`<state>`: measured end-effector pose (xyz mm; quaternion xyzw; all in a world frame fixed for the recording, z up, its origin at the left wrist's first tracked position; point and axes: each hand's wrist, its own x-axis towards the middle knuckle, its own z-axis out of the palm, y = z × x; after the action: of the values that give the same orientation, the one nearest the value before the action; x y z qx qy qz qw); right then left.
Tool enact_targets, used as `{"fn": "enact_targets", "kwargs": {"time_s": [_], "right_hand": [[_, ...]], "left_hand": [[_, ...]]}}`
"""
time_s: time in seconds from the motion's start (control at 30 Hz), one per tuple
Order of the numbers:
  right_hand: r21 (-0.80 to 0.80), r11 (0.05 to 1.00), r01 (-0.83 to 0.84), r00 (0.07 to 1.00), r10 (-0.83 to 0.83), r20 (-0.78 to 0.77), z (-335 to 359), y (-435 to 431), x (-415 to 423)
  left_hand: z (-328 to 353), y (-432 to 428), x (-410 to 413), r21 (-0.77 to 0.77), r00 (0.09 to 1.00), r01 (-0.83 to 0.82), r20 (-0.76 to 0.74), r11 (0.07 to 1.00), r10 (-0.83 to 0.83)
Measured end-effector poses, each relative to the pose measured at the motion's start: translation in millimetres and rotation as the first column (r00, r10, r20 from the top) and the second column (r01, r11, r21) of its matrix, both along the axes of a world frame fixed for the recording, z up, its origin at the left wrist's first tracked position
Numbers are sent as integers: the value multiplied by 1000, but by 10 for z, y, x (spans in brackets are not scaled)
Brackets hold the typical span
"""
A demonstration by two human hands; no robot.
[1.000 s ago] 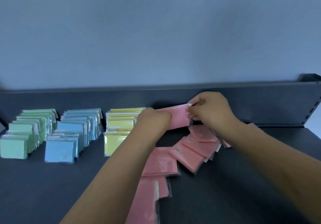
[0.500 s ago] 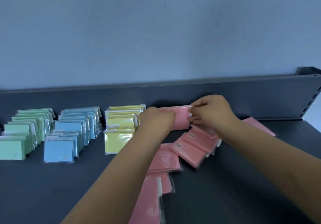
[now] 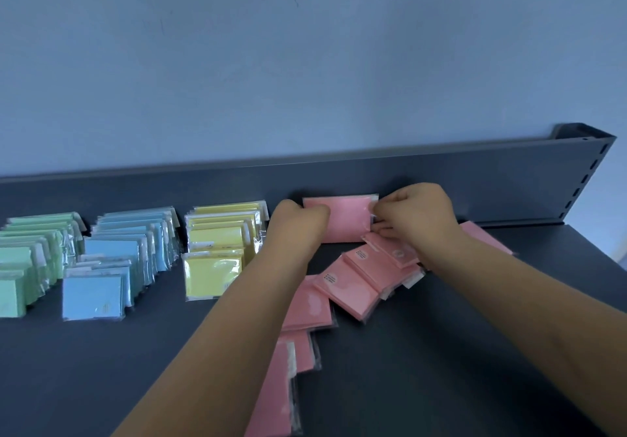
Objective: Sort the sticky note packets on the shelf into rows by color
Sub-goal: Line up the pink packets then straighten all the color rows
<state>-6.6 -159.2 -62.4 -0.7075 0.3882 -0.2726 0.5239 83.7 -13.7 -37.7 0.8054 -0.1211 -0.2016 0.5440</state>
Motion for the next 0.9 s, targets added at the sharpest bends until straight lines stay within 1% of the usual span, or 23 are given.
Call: {"fn": "enact_targets", "kwargs": {"time_s": [0.07,0.1,0.17,0.27,0.33,0.37,0.4,0.47,0.5,0.53,0.57,0.6,0.67,0.77,0.9], "right_hand": [[-9,1000,-5,1000,5,-21,-6,-9,-18],[-14,1000,-7,1000,6,-25,1,-6,-32],[-59,998,2,1000,-4,-30,37,9,-79],[-184,983,10,996,-26,-86,170,70,-170],[-270,962,-39,986,-6,-166,319,148,-241],[-318,942,-107,970,29,-239,409,212,-286],[-365,910,-196,944,74,-321,488,287,-344],[-436,820,-371,877,156,-454,599,448,-479],[-473,765,-436,847,171,-503,629,529,-543],[-520,704,-484,823,166,-543,646,604,-603],[-562,648,-514,808,147,-570,646,667,-642],[-591,613,-524,803,126,-582,641,727,-679],[-619,600,-507,812,91,-576,619,819,-740],[-637,626,-450,843,62,-534,607,917,-853],[-624,687,-373,876,40,-480,598,906,-1065]], "left_hand": [[22,17,-4,-4,999,-5,47,1000,5],[54,36,-20,26,996,-8,94,1000,6],[98,64,-42,124,974,-3,224,992,-25],[168,108,-107,246,912,39,387,968,-135],[188,143,-136,283,840,113,486,952,-244],[181,180,-144,309,788,160,532,937,-310],[177,233,-161,372,719,190,578,909,-387],[163,345,-192,534,562,155,644,831,-519],[157,401,-199,584,514,110,659,804,-549],[164,456,-209,614,495,64,666,787,-559],[164,507,-209,629,488,30,669,777,-560],[173,557,-214,645,483,11,666,764,-569],[191,658,-232,675,477,11,645,738,-597],[231,814,-332,699,500,-9,622,715,-603],[241,911,-465,649,529,-14,650,760,-545]]}}
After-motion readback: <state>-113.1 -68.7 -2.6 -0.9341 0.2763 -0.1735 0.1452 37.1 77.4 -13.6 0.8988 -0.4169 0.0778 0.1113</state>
